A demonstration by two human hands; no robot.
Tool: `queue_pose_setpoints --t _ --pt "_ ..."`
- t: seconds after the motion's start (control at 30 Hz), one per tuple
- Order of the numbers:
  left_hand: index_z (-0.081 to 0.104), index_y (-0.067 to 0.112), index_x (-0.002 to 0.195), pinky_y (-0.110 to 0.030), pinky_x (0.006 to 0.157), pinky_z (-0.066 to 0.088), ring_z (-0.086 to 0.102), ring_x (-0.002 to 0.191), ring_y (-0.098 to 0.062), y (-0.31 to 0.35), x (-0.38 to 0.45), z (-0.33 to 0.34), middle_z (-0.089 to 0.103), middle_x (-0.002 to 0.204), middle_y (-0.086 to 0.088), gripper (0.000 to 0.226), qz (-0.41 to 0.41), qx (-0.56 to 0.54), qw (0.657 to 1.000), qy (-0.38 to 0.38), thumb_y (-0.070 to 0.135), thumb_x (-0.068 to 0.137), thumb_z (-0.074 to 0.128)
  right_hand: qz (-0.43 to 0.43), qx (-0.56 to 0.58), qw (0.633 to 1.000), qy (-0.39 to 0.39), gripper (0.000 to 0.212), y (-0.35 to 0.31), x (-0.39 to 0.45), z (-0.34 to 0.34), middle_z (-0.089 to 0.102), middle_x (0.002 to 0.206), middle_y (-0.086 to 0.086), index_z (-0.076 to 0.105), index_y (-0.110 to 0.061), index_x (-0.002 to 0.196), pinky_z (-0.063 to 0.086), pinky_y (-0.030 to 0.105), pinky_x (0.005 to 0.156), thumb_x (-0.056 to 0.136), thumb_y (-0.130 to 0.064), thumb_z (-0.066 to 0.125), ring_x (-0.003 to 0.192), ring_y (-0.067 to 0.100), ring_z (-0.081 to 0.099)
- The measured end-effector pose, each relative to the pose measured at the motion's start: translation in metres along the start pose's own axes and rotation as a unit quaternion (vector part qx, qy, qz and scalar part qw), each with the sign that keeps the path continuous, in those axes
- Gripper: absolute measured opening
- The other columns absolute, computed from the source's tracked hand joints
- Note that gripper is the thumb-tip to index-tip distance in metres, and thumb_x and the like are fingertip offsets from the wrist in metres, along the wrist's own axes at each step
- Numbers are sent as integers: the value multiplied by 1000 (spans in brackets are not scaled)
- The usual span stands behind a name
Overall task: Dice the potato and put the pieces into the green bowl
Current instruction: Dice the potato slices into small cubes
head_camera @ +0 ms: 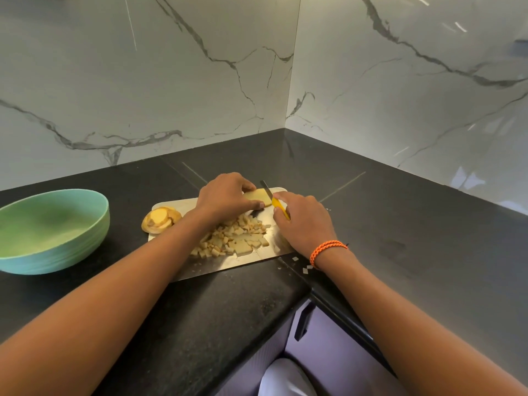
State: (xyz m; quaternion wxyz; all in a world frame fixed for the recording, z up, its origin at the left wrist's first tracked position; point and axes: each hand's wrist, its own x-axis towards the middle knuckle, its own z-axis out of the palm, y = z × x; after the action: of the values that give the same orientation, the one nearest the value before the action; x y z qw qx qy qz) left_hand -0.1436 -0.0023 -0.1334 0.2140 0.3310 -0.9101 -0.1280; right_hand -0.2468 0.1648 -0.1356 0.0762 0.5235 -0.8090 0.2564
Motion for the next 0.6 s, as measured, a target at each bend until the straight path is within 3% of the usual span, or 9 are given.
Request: queue_pose_setpoints --t 0.1,0.3,0.6 --pt "75 30 129 -27 72 45 61 103 -8 -1 2 2 71 126 12 54 -1 -1 1000 0 62 86 77 -5 -7 1000 -2 43 1 1 3 71 101 6 56 -28 143 59 41 77 103 -38 45 84 22 64" --pt "76 31 127 -28 73 44 62 105 -10 1 0 3 71 124 13 51 -1 3 1000 8 62 87 76 -8 -36 999 -36 36 -6 8 3 66 118 10 61 -21 135 48 37 78 102 -30 49 103 31 63" --pt "75 32 127 -29 74 42 59 104 -7 2 -1 0 71 126 14 48 -1 7 1000 -2 60 88 76 3 -9 999 -48 39 -5 -23 -11 69 108 5 60 -26 137 57 42 81 100 -33 51 90 25 64"
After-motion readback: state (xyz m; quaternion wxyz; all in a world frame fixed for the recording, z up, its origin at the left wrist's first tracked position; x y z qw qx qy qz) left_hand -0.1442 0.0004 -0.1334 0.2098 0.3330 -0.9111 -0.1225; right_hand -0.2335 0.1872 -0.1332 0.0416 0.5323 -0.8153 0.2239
